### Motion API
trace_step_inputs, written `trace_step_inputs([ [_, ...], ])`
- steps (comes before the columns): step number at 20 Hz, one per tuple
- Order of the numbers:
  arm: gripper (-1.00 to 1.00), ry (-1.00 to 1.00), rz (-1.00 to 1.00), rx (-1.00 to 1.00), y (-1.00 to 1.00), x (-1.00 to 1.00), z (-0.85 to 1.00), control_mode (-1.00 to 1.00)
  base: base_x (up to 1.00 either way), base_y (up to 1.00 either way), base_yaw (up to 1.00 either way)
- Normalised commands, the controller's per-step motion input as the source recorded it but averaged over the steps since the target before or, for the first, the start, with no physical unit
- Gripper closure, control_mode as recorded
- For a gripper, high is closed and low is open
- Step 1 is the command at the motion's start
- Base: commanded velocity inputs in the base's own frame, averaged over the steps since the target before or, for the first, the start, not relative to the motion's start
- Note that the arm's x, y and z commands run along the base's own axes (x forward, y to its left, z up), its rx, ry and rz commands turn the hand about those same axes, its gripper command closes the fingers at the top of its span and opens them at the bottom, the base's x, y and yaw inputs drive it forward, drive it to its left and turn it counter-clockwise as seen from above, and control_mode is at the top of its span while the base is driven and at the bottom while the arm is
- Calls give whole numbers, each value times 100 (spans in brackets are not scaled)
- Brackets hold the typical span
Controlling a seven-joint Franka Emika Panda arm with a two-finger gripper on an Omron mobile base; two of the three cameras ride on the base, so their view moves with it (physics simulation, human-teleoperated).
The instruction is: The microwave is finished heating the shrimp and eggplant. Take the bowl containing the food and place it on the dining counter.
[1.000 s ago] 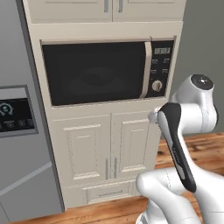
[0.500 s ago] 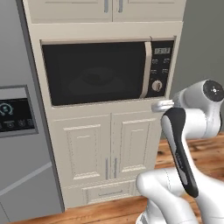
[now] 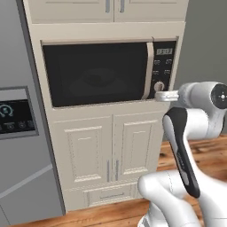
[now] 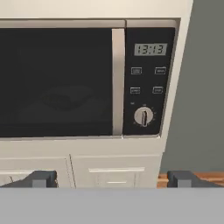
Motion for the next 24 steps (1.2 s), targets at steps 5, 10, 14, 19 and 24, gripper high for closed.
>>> trace_step_inputs([
  [5, -100, -8, 0, 0, -5, 51, 24, -100, 0, 0, 0],
  [10, -100, -8, 0, 0, -4, 58, 2, -100, 0, 0, 0],
  [14, -100, -2, 0, 0, 0, 60, 0, -100, 0, 0, 0],
  [19, -100, 0, 0, 0, -1, 85, 0, -100, 0, 0, 0],
  [24, -100, 0, 0, 0, -10, 76, 0, -100, 0, 0, 0],
])
